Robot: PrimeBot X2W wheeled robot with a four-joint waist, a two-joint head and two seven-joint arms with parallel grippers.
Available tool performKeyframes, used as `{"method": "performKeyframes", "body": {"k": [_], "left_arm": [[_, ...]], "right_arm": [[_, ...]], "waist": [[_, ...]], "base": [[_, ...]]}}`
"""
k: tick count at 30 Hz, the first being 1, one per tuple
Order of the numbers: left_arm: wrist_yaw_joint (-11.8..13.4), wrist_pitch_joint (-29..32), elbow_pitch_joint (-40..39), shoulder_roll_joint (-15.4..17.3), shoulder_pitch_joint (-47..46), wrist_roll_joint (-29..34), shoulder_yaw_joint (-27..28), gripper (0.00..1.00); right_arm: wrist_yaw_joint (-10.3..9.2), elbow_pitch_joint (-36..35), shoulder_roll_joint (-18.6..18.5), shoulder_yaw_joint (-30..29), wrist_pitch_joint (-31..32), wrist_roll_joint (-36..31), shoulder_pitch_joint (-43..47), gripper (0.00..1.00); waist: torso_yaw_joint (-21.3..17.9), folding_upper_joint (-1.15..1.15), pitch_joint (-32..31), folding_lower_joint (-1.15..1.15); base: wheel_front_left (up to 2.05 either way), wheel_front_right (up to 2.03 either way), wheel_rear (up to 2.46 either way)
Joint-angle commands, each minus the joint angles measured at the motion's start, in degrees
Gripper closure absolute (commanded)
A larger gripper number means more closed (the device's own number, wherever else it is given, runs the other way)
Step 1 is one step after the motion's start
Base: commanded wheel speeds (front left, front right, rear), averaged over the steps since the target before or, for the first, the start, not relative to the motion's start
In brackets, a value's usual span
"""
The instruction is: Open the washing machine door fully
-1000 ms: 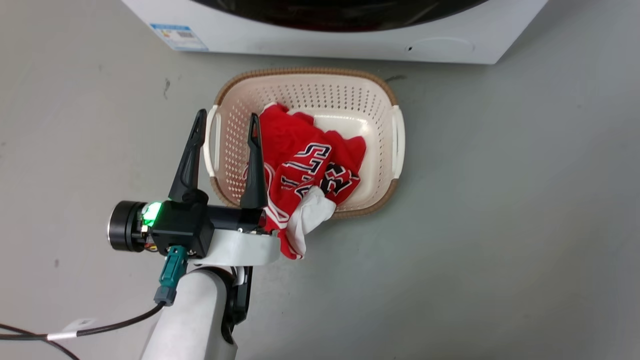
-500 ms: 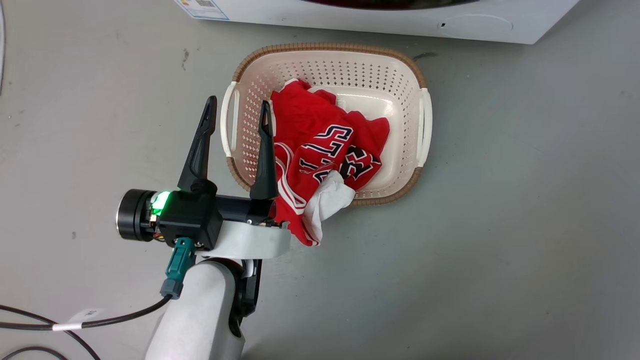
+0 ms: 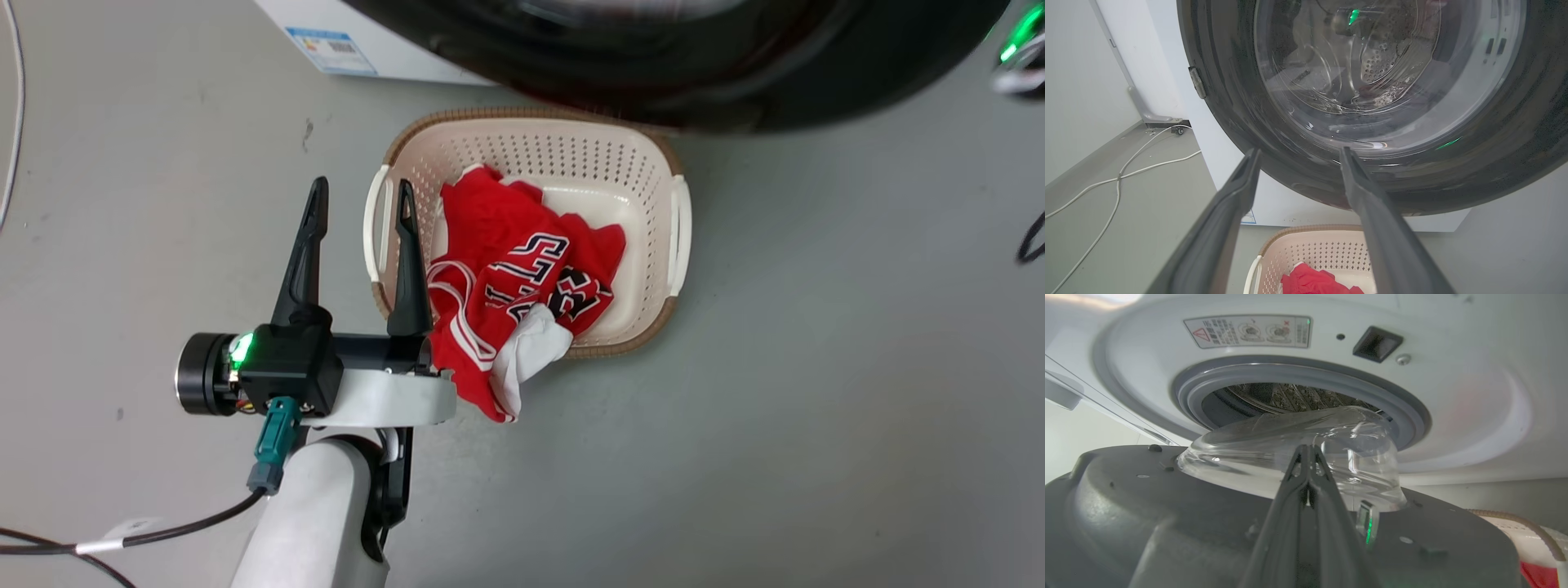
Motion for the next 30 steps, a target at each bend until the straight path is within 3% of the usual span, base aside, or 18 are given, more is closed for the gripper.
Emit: {"method": "performKeyframes", "body": {"k": [1, 15, 18, 30], "left_arm": [[-0.2, -0.2, 0.1, 0.0, 0.9, 0.5, 0.2, 0.0], [-1.0, -0.2, 0.8, 0.0, 5.2, 1.2, 1.4, 0.0], [-1.4, -0.2, 1.4, 0.0, 7.4, 1.5, 1.8, 0.0], [-1.9, -0.2, 2.3, 0.0, 11.3, 1.9, 2.7, 0.0]], "right_arm": [[0.0, -0.8, 1.3, 1.0, 0.9, 0.0, 1.9, 1.0], [0.0, -9.8, 3.9, 4.6, 7.8, 2.8, 16.3, 1.0], [0.0, -14.5, 5.7, 7.0, 9.8, 3.4, 23.7, 1.0], [0.0, -24.2, 10.4, 11.9, 11.7, 4.6, 36.8, 1.0]], "waist": [[-0.8, 0.0, -1.2, 0.0], [-2.2, 0.0, -8.4, 0.0], [-2.4, 0.0, -11.5, 0.0], [-1.7, 0.0, -17.0, 0.0]], "base": [[0.0, 0.0, 0.0], [0.0, 0.0, 0.0], [0.0, 0.0, 0.0], [0.0, 0.0, 0.0]]}}
